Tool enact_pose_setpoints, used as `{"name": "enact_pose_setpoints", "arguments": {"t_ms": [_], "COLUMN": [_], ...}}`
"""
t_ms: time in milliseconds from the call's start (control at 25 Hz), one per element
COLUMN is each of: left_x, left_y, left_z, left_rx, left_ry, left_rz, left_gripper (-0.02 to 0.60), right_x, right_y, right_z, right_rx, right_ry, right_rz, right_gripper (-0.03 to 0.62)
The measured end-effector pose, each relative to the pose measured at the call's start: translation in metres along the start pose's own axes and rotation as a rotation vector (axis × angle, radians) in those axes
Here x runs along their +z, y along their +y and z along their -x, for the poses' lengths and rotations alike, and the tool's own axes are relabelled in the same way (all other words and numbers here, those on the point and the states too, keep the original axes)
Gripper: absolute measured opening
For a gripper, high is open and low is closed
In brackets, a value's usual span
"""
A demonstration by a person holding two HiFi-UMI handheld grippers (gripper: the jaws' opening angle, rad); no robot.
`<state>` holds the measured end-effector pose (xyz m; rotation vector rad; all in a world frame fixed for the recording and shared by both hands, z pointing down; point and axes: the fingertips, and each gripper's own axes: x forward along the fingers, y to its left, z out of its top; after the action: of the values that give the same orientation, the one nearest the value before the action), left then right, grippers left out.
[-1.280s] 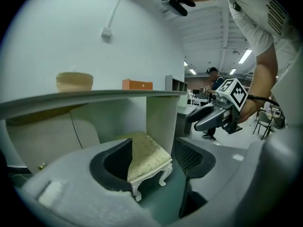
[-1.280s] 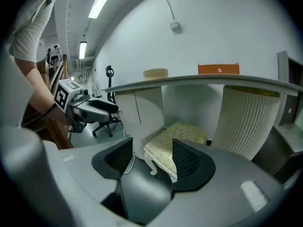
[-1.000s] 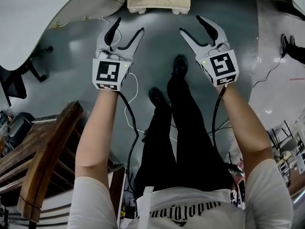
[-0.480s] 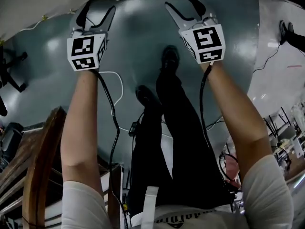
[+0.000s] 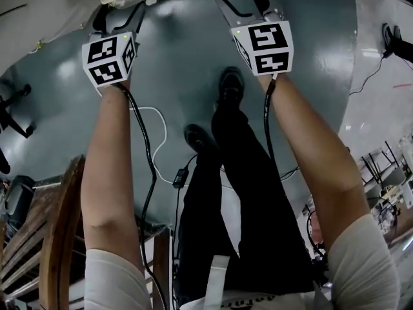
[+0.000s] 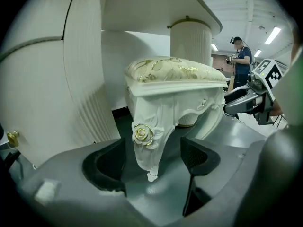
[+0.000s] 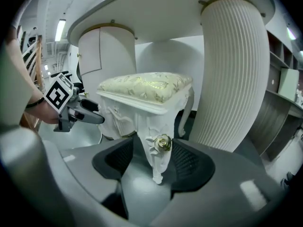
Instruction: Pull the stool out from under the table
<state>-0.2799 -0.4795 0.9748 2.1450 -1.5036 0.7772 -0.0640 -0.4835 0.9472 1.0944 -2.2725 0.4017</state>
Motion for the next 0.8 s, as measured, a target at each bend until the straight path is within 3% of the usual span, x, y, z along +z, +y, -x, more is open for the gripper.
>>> {"name": "enact_pose_setpoints", "arguments": {"t_ms": [240,440,800], "left_x": [0.008,0.008,0.009], "left_y": [0.001,0.003,-0.005], "left_z": [-0.007,-0.011,-0.01], "left_rx": [0.027,0.075,0.098], "left_ry": [-0.011,-0.026,-0.011], "left_rz": [0.016,0.03,0.044], "left_gripper": [0.355,0.299,0.287], "right_x": [0.004,-0.001,-0.005], "right_y": [-0.001,-0.005,-0.012], "right_z": [-0.015,-0.017,-0.011], "right_rx": [-0.014,-0.016,-0.022], "right_ry": [0.021,0.013,0.016], "right_rz": [-0.003,-0.008,-0.018], "right_gripper": [0.26,0.253,0.238]}}
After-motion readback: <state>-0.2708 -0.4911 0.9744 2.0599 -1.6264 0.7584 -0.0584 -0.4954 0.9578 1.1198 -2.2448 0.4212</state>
